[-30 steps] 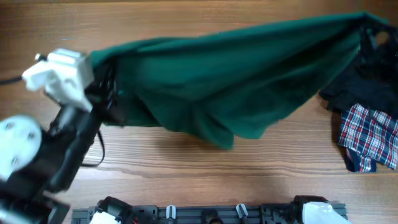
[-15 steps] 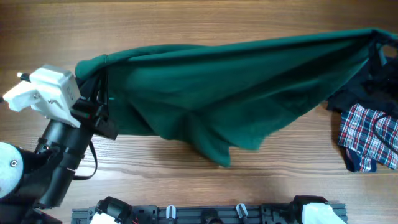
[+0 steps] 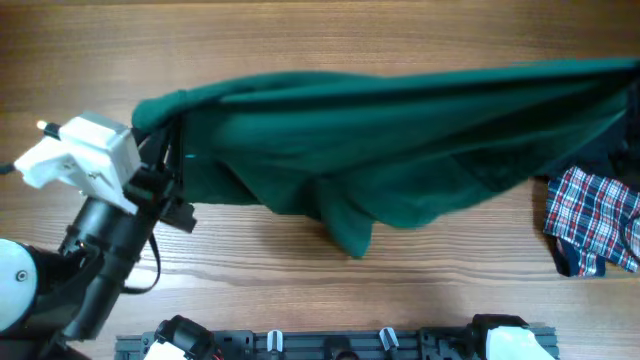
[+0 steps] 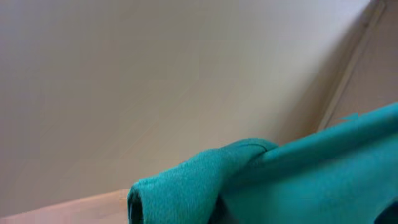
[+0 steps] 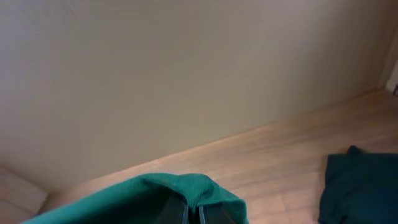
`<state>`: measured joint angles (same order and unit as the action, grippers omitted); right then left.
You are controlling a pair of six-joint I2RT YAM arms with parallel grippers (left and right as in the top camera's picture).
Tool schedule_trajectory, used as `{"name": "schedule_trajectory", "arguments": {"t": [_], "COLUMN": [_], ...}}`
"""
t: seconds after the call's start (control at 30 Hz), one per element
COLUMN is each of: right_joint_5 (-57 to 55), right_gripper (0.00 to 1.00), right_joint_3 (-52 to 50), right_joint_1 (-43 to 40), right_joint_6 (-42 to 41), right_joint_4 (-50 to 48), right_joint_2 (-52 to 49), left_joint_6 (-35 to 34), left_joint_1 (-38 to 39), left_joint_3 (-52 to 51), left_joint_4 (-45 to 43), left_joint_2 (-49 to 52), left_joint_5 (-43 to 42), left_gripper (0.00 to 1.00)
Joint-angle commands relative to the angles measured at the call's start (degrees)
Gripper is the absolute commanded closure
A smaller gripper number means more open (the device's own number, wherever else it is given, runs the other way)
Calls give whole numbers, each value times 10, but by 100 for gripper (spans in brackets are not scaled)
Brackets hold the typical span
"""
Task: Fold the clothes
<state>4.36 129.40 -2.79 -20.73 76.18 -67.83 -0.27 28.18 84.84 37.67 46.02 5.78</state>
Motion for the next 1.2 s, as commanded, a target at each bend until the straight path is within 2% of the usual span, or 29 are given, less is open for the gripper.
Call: {"name": "schedule_trajectory", "arguments": {"t": [0.0,0.07,0.3,0.43,0.53,0.9,1.17], "right_joint_5": [-44,-43,-44,-44,-44,-41,-6], "right_gripper": [96,96,96,96,96,96,96], "right_joint_3": [18,18,18,18,18,18,17], "right_joint_1": [-4,-4,-4,-4,-4,-4,-4], "right_joint_6": [0,-1,-3,-3,-3,-3,-4], "right_joint_4": [16,30,68,69,62,-5,-128], "right_joint_2": [4,0,-56,-109,-148,-287,-428], "left_joint_6": [-25,-44,-46,-50,-49,-66,-66], "left_joint_1": [2,2,2,2,-1,-84,-149], "left_joint_3": [19,20,20,20,20,20,20], "left_joint_4": [54,80,85,82,77,-46,-168], "left_joint_2": [-16,-16,12,64,121,379,525], "left_joint_5": [58,58,60,111,119,101,97], "left_gripper": [96,96,96,96,96,96,96]}}
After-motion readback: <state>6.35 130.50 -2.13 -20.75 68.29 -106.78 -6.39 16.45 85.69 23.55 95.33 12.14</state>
